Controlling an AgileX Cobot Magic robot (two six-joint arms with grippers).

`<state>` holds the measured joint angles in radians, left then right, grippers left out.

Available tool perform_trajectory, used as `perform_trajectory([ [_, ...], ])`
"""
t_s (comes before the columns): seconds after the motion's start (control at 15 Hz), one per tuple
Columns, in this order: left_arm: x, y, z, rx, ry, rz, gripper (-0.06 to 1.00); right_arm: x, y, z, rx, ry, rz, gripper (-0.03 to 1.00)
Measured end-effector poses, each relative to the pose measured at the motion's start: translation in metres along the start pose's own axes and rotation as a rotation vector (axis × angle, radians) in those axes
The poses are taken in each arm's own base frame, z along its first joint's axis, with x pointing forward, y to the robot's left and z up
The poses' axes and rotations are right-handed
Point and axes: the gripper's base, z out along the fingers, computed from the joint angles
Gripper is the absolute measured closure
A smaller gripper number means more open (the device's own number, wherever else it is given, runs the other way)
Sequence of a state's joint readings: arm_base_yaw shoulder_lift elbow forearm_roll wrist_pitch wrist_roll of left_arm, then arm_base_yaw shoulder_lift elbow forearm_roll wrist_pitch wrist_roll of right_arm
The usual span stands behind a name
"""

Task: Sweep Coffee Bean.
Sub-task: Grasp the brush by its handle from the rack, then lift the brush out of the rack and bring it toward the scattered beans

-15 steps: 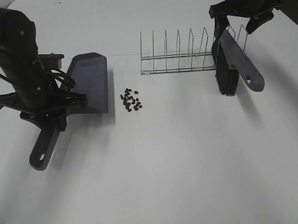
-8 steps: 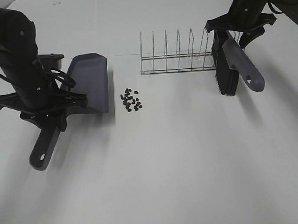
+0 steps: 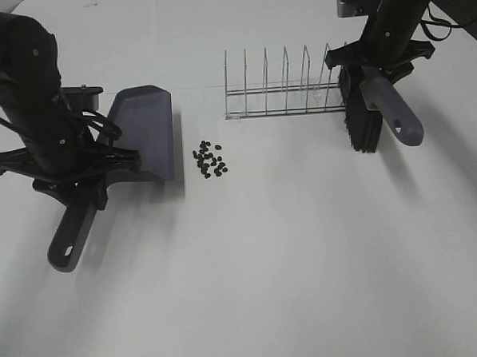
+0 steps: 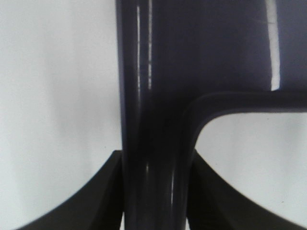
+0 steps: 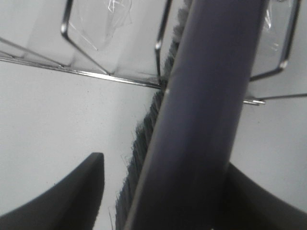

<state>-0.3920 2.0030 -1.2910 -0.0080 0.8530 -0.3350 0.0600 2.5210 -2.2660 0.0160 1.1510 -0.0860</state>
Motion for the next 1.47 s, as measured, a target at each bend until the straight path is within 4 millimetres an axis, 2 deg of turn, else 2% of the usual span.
perform_trajectory([
  [0.13,0.0,0.0,0.0,0.0,0.0,0.0,0.62,0.001,-0.001,0.002,0.014,0.015,0.03,0.68],
  [0.33,0.0,0.0,0.0,0.0,0.0,0.0,0.62,0.001,-0.005,-0.001,0.023,0.011,0.049,0.69],
  [0.47,0.0,0.0,0.0,0.0,0.0,0.001,0.62,-0.002,-0.005,-0.024,0.034,-0.023,0.067,0.7],
  [0.53,0.0,0.0,0.0,0.0,0.0,0.001,0.62,-0.002,-0.005,-0.024,0.034,-0.023,0.067,0.7],
  [0.6,0.0,0.0,0.0,0.0,0.0,0.002,0.62,-0.003,-0.005,-0.037,0.043,-0.042,0.072,0.7],
  [0.67,0.0,0.0,0.0,0.0,0.001,0.002,0.62,-0.006,-0.005,-0.071,0.055,-0.095,0.078,0.7],
  [0.93,0.001,0.0,0.0,-0.003,0.008,0.002,0.62,-0.002,-0.002,-0.133,0.036,-0.18,0.092,0.7],
  [1.13,0.003,0.001,0.0,-0.01,0.029,0.002,0.62,0.013,0.005,-0.168,-0.012,-0.203,0.103,0.7],
  [1.2,0.003,0.001,0.0,-0.01,0.03,0.002,0.62,0.023,0.006,-0.173,-0.016,-0.181,0.105,0.7],
  [1.33,0.003,0.001,0.0,-0.012,0.035,-0.012,0.62,0.047,0.008,-0.176,-0.018,-0.119,0.106,0.7],
  [1.47,0.007,-0.001,0.007,-0.033,0.074,-0.008,0.62,0.07,0.01,-0.163,-0.021,-0.032,0.109,0.7],
])
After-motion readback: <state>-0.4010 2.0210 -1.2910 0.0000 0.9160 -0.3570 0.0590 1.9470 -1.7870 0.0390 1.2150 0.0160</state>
